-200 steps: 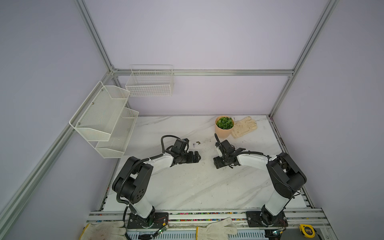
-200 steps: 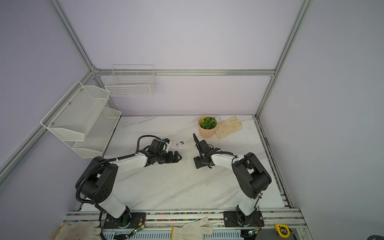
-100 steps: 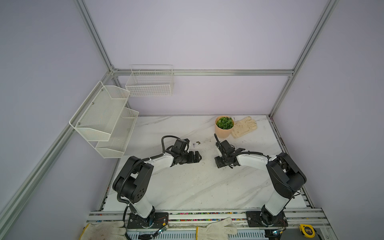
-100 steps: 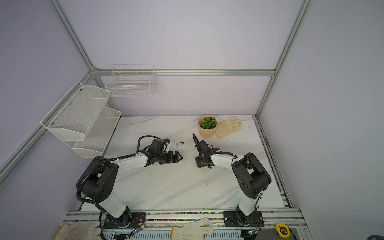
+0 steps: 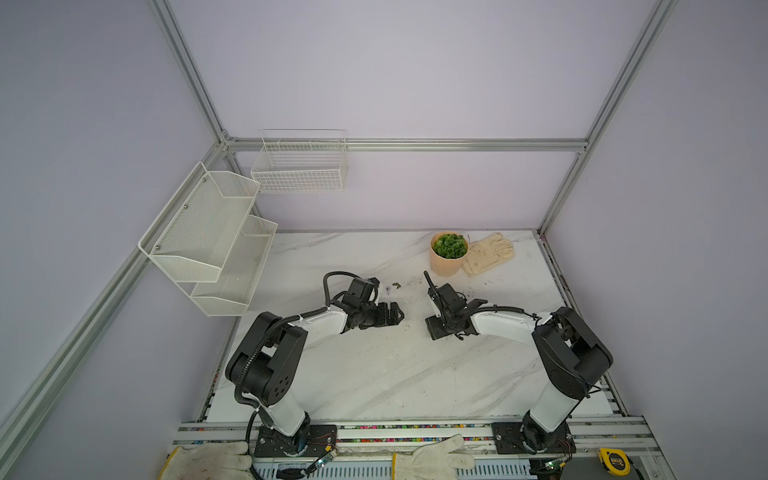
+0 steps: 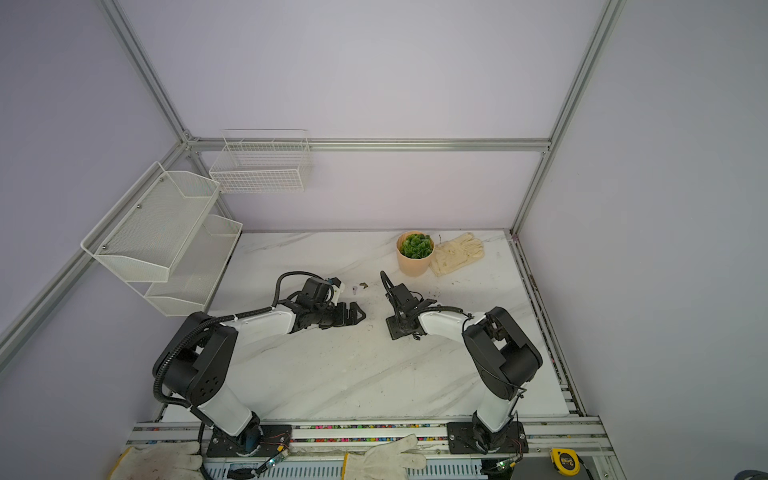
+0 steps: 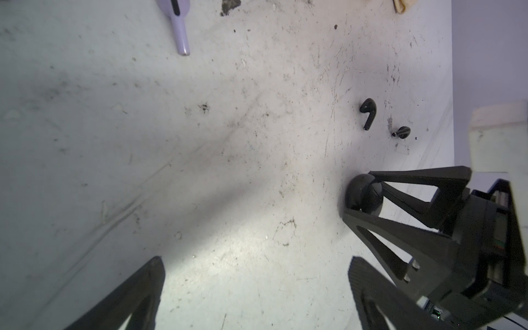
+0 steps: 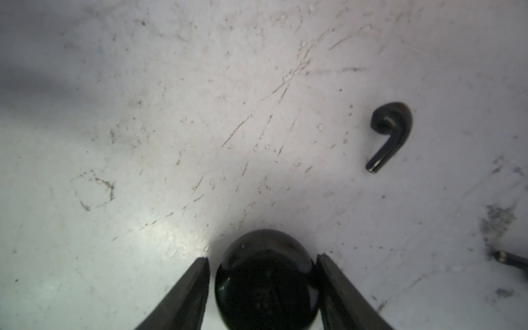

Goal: Insert the wireless bluetooth earbuds into the charging case
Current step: 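Lower the right gripper and grasp the black round charging case, then lift the case toward the left gripper while the left gripper closes on it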

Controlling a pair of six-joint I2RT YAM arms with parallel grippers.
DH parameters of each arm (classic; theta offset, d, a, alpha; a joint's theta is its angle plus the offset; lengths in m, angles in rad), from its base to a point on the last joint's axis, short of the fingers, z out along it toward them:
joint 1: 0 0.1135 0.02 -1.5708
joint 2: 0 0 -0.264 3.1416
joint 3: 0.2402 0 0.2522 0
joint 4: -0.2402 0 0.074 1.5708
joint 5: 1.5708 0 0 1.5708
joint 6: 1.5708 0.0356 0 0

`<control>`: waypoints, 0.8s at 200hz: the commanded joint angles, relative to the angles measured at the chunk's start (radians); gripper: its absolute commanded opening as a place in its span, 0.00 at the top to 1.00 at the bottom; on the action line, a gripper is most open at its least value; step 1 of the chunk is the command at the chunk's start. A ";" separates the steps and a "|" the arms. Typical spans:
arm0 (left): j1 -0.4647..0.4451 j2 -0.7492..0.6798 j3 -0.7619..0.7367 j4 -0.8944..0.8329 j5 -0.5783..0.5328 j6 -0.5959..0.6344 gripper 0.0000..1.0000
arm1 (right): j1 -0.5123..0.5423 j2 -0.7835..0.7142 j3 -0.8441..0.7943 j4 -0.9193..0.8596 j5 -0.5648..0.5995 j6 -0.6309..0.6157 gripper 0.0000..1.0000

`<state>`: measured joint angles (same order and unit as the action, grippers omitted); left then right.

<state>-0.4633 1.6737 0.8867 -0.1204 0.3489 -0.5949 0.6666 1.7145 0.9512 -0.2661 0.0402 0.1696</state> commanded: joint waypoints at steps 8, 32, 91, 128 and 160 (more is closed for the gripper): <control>0.000 0.002 0.066 0.025 0.026 -0.022 0.00 | 0.013 -0.019 -0.020 -0.015 0.043 0.024 0.37; 0.001 0.001 0.065 0.025 0.030 -0.023 0.01 | 0.014 -0.006 -0.017 -0.013 0.062 0.023 0.39; 0.003 -0.005 0.064 0.032 0.044 -0.032 0.02 | 0.019 -0.010 -0.031 0.007 0.064 0.021 0.46; 0.005 -0.010 0.061 0.033 0.052 -0.039 0.02 | 0.019 -0.009 -0.028 0.013 0.068 0.010 0.51; 0.014 -0.028 0.058 0.025 0.071 -0.043 0.02 | 0.019 -0.037 -0.029 0.033 0.057 -0.026 0.51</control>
<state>-0.4614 1.6741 0.8867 -0.1196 0.3809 -0.6250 0.6796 1.7130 0.9375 -0.2508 0.0898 0.1757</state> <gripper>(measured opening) 0.978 0.539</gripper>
